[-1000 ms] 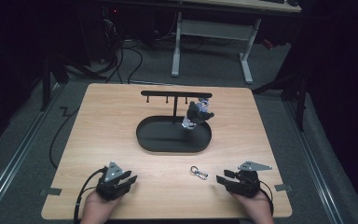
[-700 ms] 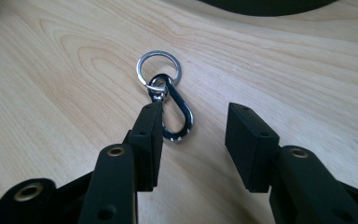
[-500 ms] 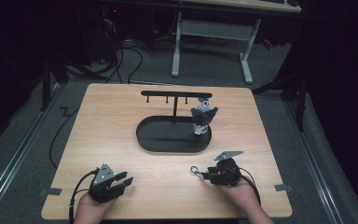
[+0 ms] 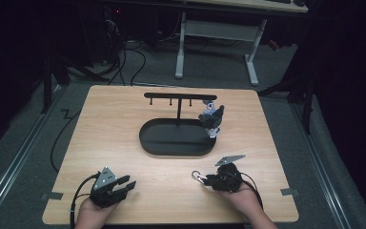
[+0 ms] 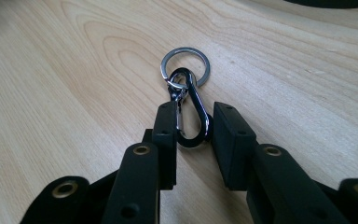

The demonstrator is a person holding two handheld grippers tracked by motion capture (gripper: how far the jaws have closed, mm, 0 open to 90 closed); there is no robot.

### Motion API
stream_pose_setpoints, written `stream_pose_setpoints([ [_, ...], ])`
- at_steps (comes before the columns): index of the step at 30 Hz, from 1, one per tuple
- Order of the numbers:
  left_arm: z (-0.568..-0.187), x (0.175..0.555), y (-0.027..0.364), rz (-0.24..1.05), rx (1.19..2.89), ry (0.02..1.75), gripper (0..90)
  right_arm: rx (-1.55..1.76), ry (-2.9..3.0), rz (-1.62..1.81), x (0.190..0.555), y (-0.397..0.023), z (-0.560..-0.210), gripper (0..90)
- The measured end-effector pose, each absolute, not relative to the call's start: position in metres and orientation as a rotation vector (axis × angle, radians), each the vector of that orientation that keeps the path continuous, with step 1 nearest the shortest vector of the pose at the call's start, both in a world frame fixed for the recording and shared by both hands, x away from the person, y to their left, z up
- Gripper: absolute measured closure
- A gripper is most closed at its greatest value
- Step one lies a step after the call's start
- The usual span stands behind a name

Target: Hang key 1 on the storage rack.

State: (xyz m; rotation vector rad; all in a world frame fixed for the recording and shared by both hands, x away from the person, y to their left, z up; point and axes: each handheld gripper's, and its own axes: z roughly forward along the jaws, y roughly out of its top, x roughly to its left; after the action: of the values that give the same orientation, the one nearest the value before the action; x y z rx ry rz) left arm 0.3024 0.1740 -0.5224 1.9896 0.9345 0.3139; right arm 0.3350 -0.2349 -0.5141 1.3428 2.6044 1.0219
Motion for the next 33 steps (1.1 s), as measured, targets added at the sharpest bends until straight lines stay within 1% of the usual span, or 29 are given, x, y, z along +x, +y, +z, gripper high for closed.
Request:
stream_pose_setpoints([
  [4,-0.524,0.303,0.173,0.308,1.997,0.935,63.2,1.319,2.605,1.032,0.336,-0.231,-0.515,70.1],
  [7,-0.525,0.303,0.172,0.305,2.003,0.936,63.1,1.325,2.608,1.053,0.337,-0.228,-0.515,64.0],
  [10,-0.525,0.302,0.172,0.307,2.006,0.932,63.1,1.326,2.603,1.065,0.338,-0.225,-0.516,63.8],
  [12,-0.525,0.302,0.172,0.305,2.003,0.932,63.1,1.320,2.595,1.072,0.337,-0.225,-0.517,65.1],
  [14,-0.525,0.302,0.173,0.303,2.004,0.933,63.1,1.281,2.584,1.065,0.335,-0.224,-0.518,69.8],
  [18,-0.526,0.302,0.172,0.298,2.003,0.936,62.9,1.286,2.582,1.074,0.332,-0.224,-0.518,70.9],
  [19,-0.526,0.302,0.172,0.297,2.003,0.935,62.9,1.283,2.586,1.074,0.331,-0.223,-0.518,73.5],
  [20,-0.526,0.302,0.172,0.295,2.004,0.934,62.9,1.275,2.594,1.040,0.329,-0.222,-0.517,83.4],
  [21,-0.526,0.302,0.172,0.297,2.006,0.931,62.9,1.225,2.589,1.028,0.328,-0.220,-0.518,83.3],
  [27,-0.527,0.302,0.171,0.292,2.008,0.936,62.9,1.166,2.586,0.970,0.322,-0.214,-0.515,83.9],
  [33,-0.527,0.303,0.171,0.289,2.008,0.937,62.8,1.144,2.524,0.927,0.323,-0.221,-0.504,85.0],
])
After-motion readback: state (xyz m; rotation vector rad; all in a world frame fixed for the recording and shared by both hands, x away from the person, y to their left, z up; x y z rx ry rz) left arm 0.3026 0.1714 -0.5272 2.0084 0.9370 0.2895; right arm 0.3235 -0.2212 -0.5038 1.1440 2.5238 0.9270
